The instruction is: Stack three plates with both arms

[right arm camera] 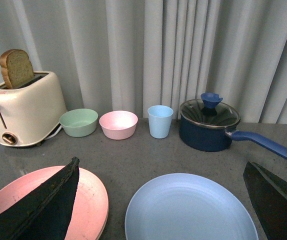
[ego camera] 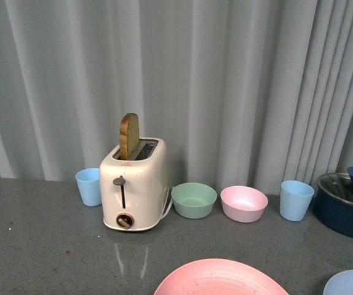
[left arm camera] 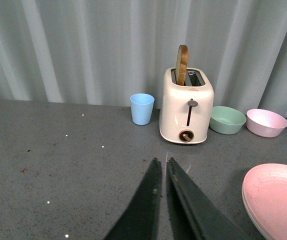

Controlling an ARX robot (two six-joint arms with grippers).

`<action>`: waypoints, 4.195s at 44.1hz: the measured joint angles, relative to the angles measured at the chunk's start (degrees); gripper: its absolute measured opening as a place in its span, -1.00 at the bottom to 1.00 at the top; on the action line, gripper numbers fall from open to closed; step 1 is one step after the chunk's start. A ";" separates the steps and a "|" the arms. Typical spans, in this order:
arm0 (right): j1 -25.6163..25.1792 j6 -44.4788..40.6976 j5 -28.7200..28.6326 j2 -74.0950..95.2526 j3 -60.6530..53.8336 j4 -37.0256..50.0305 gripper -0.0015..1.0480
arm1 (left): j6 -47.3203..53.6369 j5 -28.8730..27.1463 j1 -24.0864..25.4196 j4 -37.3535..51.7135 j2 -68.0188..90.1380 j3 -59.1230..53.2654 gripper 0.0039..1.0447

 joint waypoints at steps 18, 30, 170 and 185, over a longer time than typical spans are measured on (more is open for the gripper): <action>0.00 -0.02 0.00 0.00 0.00 0.00 0.86 | 0.00 0.00 0.00 0.00 -0.02 0.00 0.49; 5.95 1.60 35.23 13.46 4.61 3.61 0.86 | 0.02 0.04 0.00 0.00 -0.02 0.00 0.87; -39.43 -20.96 -27.23 111.14 50.53 4.26 -0.93 | 0.02 0.00 0.00 0.00 -0.02 0.00 0.87; -35.06 -13.64 -32.76 96.80 49.86 7.39 -0.93 | 0.02 0.00 0.00 0.00 -0.02 0.00 0.87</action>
